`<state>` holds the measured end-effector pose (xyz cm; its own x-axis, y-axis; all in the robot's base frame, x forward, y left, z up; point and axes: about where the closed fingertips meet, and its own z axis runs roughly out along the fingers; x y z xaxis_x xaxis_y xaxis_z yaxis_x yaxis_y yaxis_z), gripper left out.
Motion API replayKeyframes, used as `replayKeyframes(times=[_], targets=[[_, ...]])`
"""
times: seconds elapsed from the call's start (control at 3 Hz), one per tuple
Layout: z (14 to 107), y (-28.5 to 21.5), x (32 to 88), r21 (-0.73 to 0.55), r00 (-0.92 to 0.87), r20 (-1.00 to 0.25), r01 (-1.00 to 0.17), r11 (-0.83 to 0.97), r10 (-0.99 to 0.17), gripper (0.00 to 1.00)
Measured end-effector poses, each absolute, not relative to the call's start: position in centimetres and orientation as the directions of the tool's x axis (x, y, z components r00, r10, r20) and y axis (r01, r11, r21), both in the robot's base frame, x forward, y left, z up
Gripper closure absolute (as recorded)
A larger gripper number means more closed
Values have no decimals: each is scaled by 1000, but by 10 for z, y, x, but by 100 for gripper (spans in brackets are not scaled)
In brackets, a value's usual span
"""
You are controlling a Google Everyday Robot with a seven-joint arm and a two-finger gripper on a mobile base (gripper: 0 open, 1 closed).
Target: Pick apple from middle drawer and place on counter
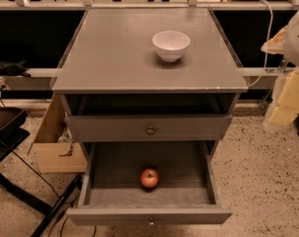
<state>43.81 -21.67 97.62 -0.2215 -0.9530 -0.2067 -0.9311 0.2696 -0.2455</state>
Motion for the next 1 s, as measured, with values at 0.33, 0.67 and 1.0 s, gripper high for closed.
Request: replayKeyframes(times=[0.33,0.67,1.0], targets=[[976,-217,438,-246,-221,-207,-931,270,-953,0],[959,-209,439,-252,-215,-228,-929,271,-950,0],[915,-193,441,-259,-206,-275,-925,278,-939,0]])
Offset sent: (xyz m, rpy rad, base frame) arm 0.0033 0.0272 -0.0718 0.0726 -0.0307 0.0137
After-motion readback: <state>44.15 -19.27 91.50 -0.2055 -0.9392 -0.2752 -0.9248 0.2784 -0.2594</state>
